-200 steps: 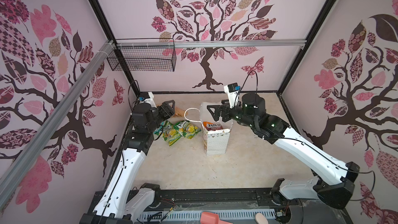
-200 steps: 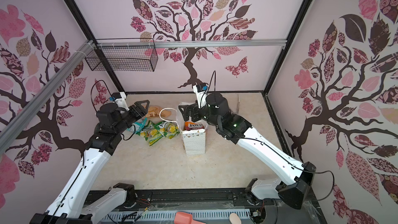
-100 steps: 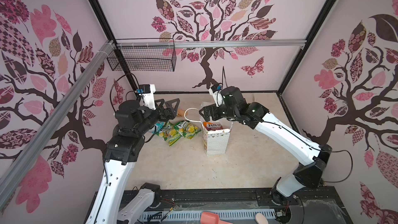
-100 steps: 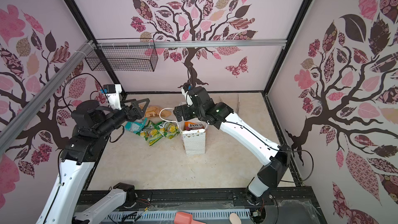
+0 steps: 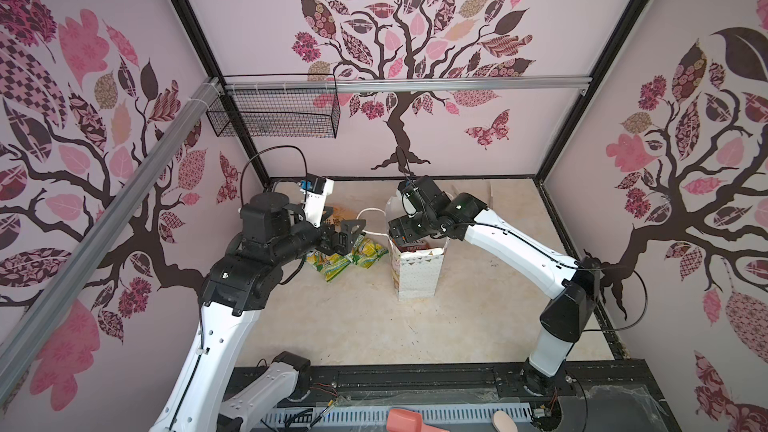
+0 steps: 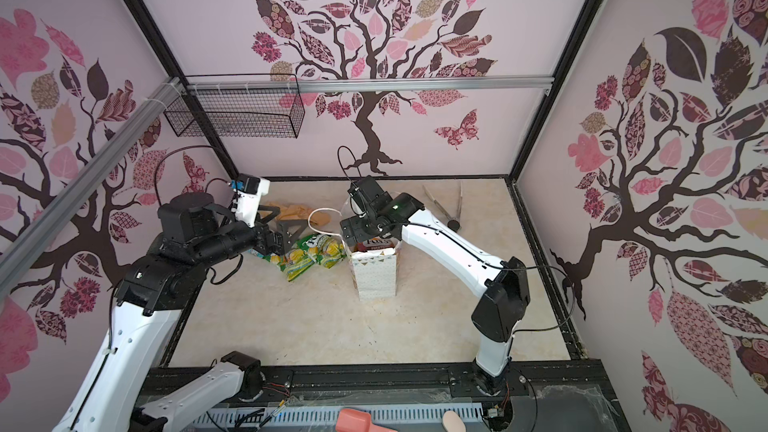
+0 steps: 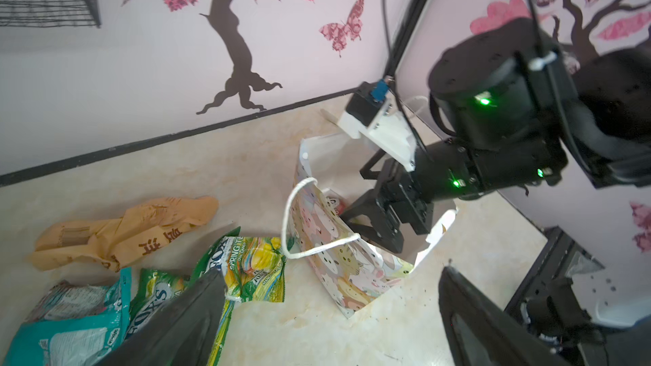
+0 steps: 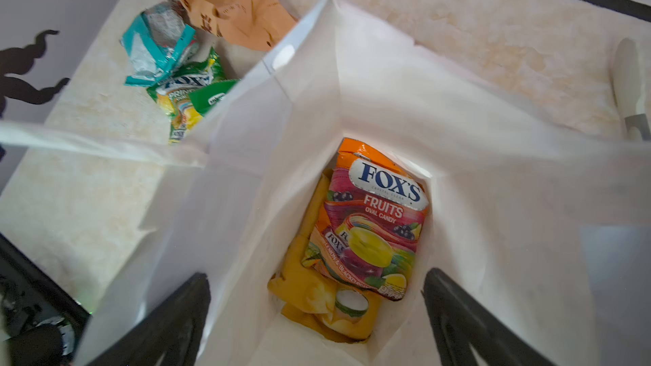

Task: Take the snacks out of the paper bag
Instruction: 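Move right gripper back over the bag while left gripper returns near the rim, then lower right gripper into bag toward the orange FOX'S Fruits pack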

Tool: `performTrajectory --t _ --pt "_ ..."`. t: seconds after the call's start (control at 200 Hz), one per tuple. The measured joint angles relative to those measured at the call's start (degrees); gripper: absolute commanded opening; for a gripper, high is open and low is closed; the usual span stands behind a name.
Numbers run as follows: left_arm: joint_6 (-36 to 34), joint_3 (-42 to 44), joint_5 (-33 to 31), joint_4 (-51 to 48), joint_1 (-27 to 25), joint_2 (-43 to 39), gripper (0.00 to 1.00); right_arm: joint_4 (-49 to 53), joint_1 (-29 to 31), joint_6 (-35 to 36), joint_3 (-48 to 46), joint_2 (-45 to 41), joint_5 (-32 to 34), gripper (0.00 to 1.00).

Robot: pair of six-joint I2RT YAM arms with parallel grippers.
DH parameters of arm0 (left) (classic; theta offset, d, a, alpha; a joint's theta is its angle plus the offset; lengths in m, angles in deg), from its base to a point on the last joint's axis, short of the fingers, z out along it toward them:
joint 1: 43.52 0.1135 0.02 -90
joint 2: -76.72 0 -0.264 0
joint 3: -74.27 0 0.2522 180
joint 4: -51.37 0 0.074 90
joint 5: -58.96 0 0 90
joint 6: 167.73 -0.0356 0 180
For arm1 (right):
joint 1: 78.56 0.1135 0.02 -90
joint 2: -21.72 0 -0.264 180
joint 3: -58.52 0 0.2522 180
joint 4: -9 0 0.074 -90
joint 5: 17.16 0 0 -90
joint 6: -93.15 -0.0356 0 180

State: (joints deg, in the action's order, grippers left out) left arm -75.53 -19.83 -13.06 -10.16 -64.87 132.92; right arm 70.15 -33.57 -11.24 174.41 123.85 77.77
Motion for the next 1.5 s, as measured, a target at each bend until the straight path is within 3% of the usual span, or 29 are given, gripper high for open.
performTrajectory --t 0.14,0.315,0.915,1.5 --pt "-4.2 -1.8 -5.4 -2.9 -8.7 2.3 0.98 0.6 0.0 0.5 0.0 1.6 1.7 0.97" --pt "-7.4 -2.1 -11.2 -5.0 -13.8 4.6 0.98 0.6 0.0 0.9 -0.6 2.7 3.1 0.96" --pt "-8.3 -2.1 -13.4 -5.0 -14.1 4.5 0.99 0.2 0.0 1.3 -5.5 8.2 4.5 0.96" --pt "-8.3 -2.1 -13.4 -4.9 -14.3 4.2 0.99 -7.0 -0.4 0.4 -12.5 14.8 3.9 0.94"
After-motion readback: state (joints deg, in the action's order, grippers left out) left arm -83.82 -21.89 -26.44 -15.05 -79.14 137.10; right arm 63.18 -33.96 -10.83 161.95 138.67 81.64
